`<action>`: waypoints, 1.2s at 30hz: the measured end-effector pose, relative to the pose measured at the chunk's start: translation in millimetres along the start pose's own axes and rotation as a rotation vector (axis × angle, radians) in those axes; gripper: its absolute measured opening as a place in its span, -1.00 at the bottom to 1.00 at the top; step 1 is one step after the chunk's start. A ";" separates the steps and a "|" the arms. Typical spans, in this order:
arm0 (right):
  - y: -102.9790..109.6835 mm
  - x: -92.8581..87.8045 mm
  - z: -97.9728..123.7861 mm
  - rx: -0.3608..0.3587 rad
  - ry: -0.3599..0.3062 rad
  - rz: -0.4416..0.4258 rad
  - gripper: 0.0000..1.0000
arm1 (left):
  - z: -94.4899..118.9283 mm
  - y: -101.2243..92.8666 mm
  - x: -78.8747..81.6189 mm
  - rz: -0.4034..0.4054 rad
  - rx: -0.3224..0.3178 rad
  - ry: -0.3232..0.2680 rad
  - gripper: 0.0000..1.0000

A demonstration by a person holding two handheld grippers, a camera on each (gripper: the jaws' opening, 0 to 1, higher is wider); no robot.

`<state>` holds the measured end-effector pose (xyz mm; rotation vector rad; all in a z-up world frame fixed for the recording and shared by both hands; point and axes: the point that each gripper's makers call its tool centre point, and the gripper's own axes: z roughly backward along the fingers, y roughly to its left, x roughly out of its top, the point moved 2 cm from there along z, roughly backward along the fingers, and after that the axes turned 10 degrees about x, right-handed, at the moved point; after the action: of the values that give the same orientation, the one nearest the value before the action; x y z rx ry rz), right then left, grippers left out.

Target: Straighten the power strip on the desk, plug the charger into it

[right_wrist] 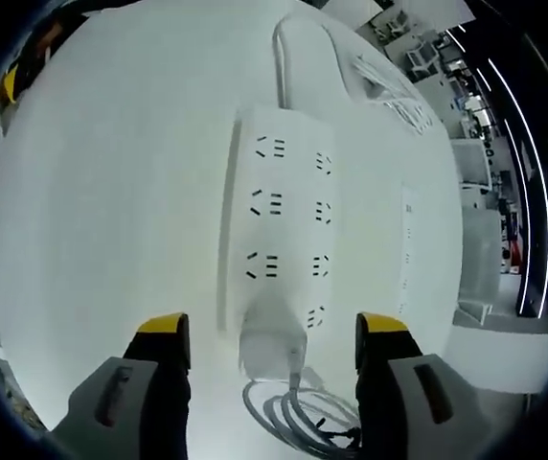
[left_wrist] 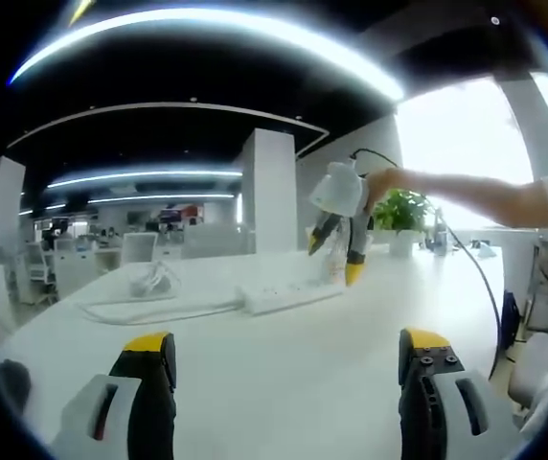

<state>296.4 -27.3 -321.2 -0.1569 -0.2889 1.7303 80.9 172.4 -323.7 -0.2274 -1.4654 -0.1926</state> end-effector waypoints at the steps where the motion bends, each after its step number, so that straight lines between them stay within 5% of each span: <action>1: 0.7 -0.2 0.1 0.003 -0.001 -0.002 0.41 | 0.1 -0.1 0.0 0.000 -0.001 0.001 0.98; 12: -2.5 8.7 10.5 -0.023 -0.118 -0.032 0.75 | 0.8 -2.3 1.6 0.001 -0.010 -0.001 0.99; 25: -2.3 11.6 15.3 -0.017 -0.178 -0.063 0.99 | 2.2 -3.6 4.4 -0.003 -0.014 -0.005 0.99; 30: -2.6 18.1 21.3 -0.019 -0.254 -0.093 0.99 | 2.6 -2.9 4.8 -0.001 -0.013 -0.006 0.98; 36: 0.0 33.3 31.3 0.006 -0.420 -0.146 0.99 | 3.4 -3.3 5.0 0.000 -0.015 -0.008 0.98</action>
<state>282.1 2.2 -289.3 0.2316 -0.5874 1.6081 77.3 170.2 -318.3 -0.2404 -1.4723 -0.2032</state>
